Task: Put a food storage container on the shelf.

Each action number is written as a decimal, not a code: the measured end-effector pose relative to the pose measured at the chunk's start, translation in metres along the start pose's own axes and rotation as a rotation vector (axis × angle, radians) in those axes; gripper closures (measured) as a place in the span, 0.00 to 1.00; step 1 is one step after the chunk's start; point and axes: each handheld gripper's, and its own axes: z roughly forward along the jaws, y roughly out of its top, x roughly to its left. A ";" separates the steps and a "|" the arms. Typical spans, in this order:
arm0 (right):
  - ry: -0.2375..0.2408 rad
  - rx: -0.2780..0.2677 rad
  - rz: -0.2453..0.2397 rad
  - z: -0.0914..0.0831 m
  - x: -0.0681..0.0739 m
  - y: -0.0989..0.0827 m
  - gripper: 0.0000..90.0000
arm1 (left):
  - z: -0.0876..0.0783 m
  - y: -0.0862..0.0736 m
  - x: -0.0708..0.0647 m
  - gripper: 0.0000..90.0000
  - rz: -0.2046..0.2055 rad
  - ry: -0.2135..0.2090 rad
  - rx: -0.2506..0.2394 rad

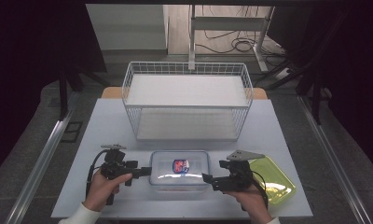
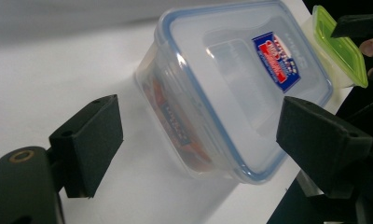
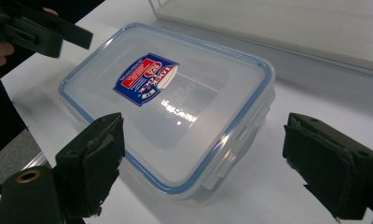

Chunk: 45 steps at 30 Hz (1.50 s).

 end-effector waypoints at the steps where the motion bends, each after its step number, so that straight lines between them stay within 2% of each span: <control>1: 0.000 -0.002 0.003 0.000 0.000 0.000 0.15 | 0.003 0.000 0.002 0.16 -0.011 -0.006 0.006; 2: 0.000 -0.002 0.004 -0.001 -0.001 0.000 0.15 | 0.009 -0.001 0.005 0.17 -0.025 -0.030 0.018; 3: -0.001 -0.001 0.005 -0.001 -0.002 0.000 0.15 | 0.009 -0.001 0.005 0.17 -0.025 -0.030 0.018; 4: -0.004 -0.001 0.003 -0.001 -0.002 0.000 0.15 | 0.014 -0.001 0.005 0.17 -0.025 -0.055 0.027; 7: -0.011 0.003 0.000 -0.001 -0.002 0.000 0.15 | 0.017 -0.001 0.004 0.18 -0.024 -0.061 0.036; 8: -0.021 0.000 0.002 -0.001 -0.002 -0.001 0.15 | 0.021 -0.001 0.005 0.19 -0.032 -0.076 0.048; 16: -0.022 -0.005 0.001 -0.002 -0.003 0.000 0.15 | 0.033 0.000 0.005 0.19 -0.052 -0.106 0.073; 21: -0.025 -0.002 0.009 -0.001 -0.005 0.000 0.15 | 0.038 -0.001 0.006 0.24 -0.063 -0.156 0.073; 23: -0.027 -0.001 0.011 -0.001 -0.005 0.000 0.15 | 0.038 -0.001 0.005 0.25 -0.063 -0.157 0.069; 28: -0.020 0.034 0.054 0.005 -0.009 0.004 0.16 | 0.036 -0.001 0.005 0.28 -0.061 -0.150 0.060; 34: 0.017 0.079 0.107 0.025 -0.015 0.011 0.16 | 0.035 -0.001 0.005 0.31 -0.060 -0.148 0.053; 35: 0.026 0.105 0.123 0.032 -0.018 0.012 0.16 | 0.035 -0.001 0.005 0.31 -0.061 -0.148 0.053; 37: 0.027 0.113 0.128 0.034 -0.019 0.011 0.16 | 0.035 -0.001 0.005 0.31 -0.066 -0.148 0.051; 38: 0.035 0.135 0.133 0.038 -0.021 0.011 0.16 | 0.035 -0.001 0.005 0.31 -0.067 -0.149 0.051; 42: 0.042 0.142 0.136 0.040 -0.022 0.011 0.16 | 0.035 -0.001 0.006 0.32 -0.069 -0.150 0.049; 43: 0.064 0.152 0.160 0.043 -0.024 0.011 0.16 | 0.035 -0.001 0.006 0.32 -0.070 -0.150 0.048; 45: 0.074 0.159 0.171 0.044 -0.024 0.011 0.16 | 0.035 -0.001 0.006 0.32 -0.070 -0.150 0.048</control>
